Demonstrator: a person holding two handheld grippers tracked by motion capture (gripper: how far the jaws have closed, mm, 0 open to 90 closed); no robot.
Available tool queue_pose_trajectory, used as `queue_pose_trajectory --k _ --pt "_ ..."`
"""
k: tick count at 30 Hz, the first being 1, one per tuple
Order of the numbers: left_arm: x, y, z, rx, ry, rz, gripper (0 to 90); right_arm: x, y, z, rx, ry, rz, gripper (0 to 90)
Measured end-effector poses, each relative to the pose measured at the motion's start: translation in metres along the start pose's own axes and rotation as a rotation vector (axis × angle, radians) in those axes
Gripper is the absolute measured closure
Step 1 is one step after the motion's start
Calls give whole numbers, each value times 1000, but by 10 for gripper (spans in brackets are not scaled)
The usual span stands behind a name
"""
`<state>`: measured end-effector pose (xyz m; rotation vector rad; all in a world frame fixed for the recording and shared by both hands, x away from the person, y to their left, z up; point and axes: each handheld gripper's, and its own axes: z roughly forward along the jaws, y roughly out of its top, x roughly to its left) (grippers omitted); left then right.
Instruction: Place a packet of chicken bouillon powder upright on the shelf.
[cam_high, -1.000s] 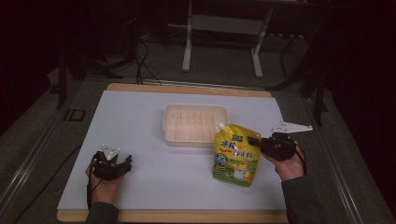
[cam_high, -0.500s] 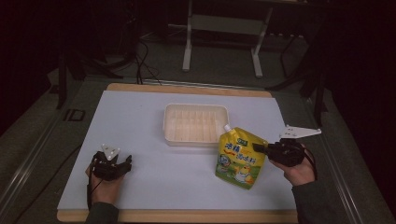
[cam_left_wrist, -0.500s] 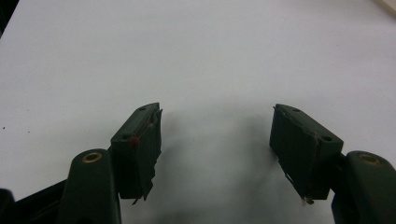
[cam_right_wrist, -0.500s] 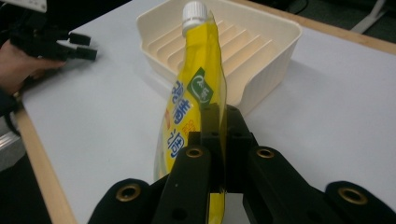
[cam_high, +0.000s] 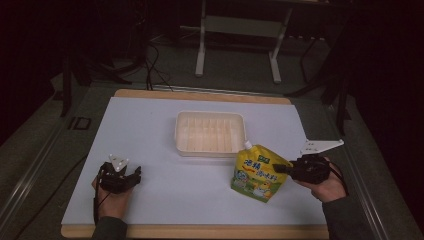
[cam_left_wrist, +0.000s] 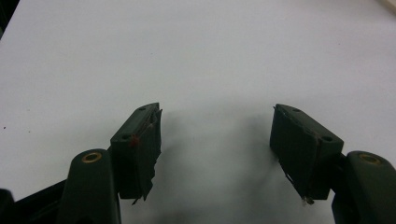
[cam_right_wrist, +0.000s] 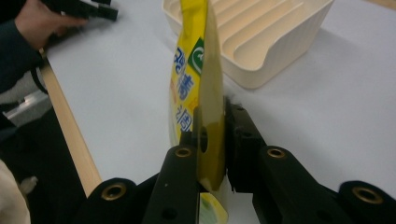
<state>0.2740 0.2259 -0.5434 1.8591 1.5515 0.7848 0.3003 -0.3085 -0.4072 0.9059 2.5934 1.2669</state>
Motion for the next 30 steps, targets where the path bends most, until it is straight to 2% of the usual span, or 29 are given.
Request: queue_pose_trajectory --k 4,5,6,11,14,16,20,23,24,27,30 --pt "0 0 0 0 0 -1 336 0 0 1 7 7 9 815" --pt "0 0 0 0 -1 -1 336 0 1 3 32 -2 24 815" --pt "0 0 0 0 -1 -1 336 0 1 3 32 -2 24 815" --pt "0 0 0 0 0 -1 336 3 3 5 75 7 22 893" --pt "0 0 0 -1 -1 -2 336 5 4 4 82 19 44 899" --pt "0 0 0 0 0 -1 336 6 4 3 84 28 91 900" --pt "0 0 0 -1 0 -2 336 5 3 2 53 44 160 900" --pt "0 0 0 -1 0 -1 336 4 2 2 20 85 198 900" --pt "0 0 0 -1 0 -1 335 4 1 3 9 111 212 900" --pt "0 0 0 -1 0 -1 336 4 1 3 2 130 225 900" --pt "0 0 0 -2 1 0 336 5 2 2 -26 167 233 900"
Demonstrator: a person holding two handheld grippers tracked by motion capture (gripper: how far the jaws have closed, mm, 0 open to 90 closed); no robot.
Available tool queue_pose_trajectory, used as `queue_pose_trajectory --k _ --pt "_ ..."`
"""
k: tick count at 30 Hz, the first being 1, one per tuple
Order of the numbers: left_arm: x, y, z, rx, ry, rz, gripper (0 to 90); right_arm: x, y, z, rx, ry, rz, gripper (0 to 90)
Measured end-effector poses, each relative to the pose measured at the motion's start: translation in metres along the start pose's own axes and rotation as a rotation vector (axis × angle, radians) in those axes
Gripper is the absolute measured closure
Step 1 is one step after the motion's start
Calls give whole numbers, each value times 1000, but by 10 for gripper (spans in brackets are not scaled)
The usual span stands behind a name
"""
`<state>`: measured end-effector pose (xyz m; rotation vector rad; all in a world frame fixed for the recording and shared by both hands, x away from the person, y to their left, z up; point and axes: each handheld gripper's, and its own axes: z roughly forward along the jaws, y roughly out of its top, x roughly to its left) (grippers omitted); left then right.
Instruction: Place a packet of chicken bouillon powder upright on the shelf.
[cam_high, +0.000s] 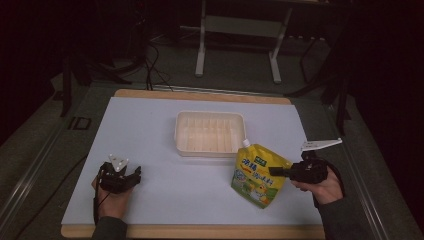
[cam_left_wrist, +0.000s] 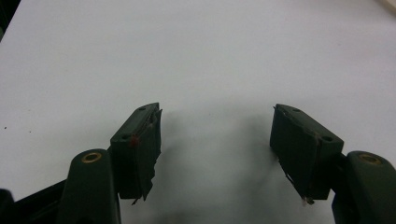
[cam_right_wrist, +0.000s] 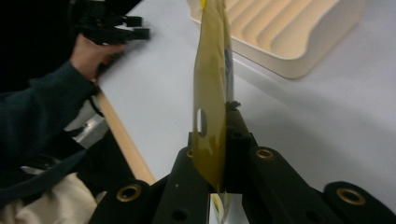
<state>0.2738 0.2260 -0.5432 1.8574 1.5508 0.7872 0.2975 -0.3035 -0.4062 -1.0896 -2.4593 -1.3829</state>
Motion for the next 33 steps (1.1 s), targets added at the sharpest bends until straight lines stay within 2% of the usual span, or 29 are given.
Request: queue_pose_trajectory --k 4,8,15,22,33 --pt "0 0 0 0 1 -1 335 1 0 0 -28 23 6 900" --pt "0 0 0 0 0 0 336 2 0 1 -79 52 13 900" --pt "0 0 0 -1 1 -1 336 7 1 3 -166 43 7 900" --pt "0 0 -1 -1 1 -1 335 15 4 7 -238 15 -31 900" --pt "0 0 -1 -3 2 -2 335 21 6 15 -317 -15 -67 900"
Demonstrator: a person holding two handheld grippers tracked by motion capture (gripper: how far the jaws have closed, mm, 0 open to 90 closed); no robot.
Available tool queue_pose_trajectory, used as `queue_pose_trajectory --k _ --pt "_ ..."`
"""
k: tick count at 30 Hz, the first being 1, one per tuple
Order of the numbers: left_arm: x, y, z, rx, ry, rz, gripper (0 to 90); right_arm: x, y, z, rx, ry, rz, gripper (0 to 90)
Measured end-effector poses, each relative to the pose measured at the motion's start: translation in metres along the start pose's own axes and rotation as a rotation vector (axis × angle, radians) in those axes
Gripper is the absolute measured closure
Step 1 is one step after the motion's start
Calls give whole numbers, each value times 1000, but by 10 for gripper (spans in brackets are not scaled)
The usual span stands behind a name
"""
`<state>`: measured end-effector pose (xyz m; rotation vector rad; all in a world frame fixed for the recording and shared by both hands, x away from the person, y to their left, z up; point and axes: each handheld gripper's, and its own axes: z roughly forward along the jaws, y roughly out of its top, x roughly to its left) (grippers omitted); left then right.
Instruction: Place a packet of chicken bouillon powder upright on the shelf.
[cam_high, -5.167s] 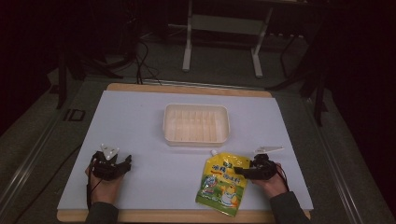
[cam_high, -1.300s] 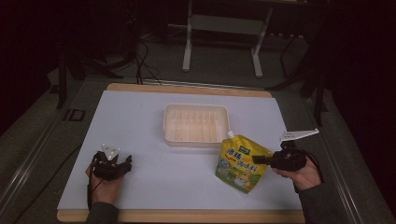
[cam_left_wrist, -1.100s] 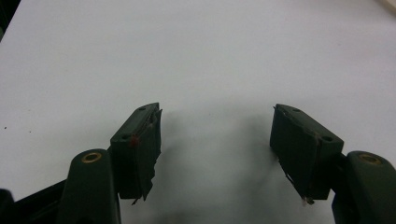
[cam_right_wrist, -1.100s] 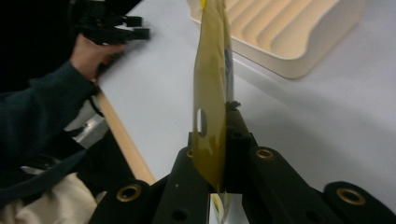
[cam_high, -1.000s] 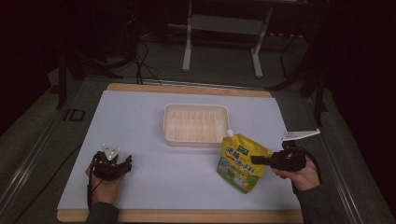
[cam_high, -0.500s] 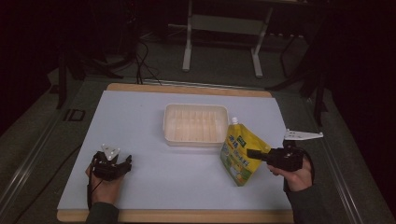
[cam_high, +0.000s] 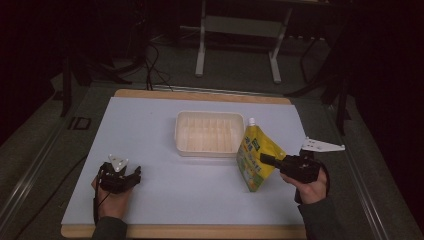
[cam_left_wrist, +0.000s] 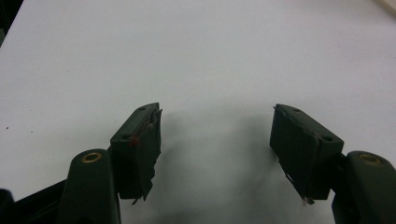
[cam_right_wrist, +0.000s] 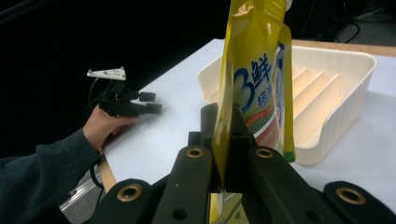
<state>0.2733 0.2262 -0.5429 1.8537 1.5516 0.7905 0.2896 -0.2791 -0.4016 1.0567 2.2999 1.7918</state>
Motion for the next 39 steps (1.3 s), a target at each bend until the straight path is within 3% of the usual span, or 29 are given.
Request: queue_pose_trajectory --k 14,39 --pt "0 0 0 0 0 1 336 8 10 6 -69 6 -26 900" --pt "0 0 0 0 -3 -1 335 8 25 26 -102 -26 -53 900"
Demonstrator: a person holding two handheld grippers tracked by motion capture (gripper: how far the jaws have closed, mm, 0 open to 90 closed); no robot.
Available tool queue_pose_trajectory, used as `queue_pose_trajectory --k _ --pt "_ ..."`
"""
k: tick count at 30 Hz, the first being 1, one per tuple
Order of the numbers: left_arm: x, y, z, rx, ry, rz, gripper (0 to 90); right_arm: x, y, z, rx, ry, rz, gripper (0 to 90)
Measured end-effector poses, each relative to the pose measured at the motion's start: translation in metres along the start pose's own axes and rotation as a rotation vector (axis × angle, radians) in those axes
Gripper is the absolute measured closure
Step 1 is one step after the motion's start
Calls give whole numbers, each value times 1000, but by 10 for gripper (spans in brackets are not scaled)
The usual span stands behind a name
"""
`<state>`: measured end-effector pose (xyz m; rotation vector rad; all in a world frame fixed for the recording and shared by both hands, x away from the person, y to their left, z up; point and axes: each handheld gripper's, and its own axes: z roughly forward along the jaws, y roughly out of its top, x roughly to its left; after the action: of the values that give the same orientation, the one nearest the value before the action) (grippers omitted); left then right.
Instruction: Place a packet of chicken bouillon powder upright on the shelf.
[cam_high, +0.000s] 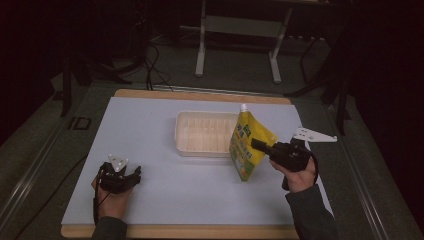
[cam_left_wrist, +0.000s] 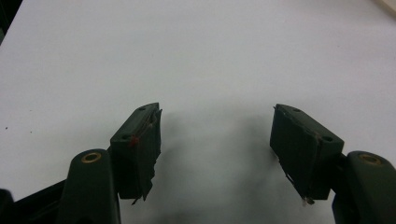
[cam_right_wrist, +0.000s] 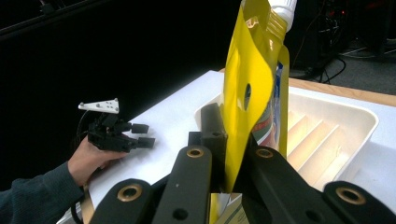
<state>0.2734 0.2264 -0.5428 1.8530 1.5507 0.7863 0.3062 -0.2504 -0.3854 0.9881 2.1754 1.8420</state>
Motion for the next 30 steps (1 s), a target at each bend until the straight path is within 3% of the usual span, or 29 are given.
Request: queue_pose_trajectory --k 30 --pt "0 0 0 -1 0 0 334 -8 13 27 -41 -63 -3 900"
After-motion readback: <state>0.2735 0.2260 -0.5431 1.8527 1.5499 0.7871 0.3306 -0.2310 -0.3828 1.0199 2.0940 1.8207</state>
